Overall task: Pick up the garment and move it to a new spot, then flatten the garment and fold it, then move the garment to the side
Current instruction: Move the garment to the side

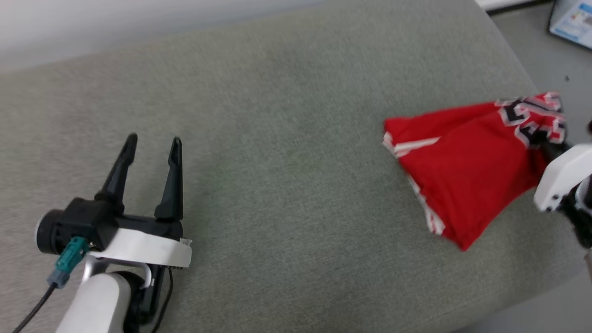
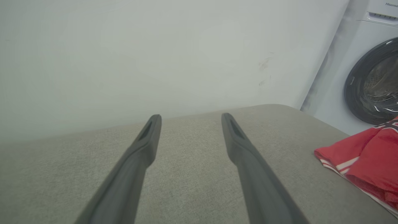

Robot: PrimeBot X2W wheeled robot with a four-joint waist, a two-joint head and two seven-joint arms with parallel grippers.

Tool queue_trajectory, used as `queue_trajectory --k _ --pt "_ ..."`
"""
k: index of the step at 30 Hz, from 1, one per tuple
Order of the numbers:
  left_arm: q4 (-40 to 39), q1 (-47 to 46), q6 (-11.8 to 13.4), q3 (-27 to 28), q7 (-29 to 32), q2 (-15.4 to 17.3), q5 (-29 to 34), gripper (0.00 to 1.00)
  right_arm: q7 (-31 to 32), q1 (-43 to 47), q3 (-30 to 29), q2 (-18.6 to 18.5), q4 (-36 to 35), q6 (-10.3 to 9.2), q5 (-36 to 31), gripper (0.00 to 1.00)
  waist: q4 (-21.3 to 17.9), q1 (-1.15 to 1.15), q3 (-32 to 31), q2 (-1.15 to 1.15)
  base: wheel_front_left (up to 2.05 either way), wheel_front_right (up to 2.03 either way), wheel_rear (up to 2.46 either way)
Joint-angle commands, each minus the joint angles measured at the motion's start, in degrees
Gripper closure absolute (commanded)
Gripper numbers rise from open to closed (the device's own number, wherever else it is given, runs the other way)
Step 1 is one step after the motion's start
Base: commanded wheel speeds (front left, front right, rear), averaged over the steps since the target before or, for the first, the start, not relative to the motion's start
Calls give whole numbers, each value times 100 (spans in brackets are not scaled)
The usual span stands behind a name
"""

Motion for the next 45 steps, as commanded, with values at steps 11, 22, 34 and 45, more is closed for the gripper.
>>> queue_trajectory --k 11,22,34,45 --pt "-872 -825 -82 -109 549 429 368 0 -1157 -1053 -1080 -50 791 -6 -213 100 -403 -1 1725 0 0 0 0" --pt "-977 -894 -46 -131 638 480 349 0 -2000 -1452 -1507 78 1994 -6 -471 0 -142 -1 1854 0 0 0 0" --pt "-284 -209 7 -259 156 157 74 0 -2400 -997 -1700 -156 2075 -6 -783 0 142 -1 482 0 0 0 0" --pt "145 584 227 -178 -103 -158 -233 0 -2026 492 -1349 351 546 -6 -796 0 610 -1 -585 0 0 0 0"
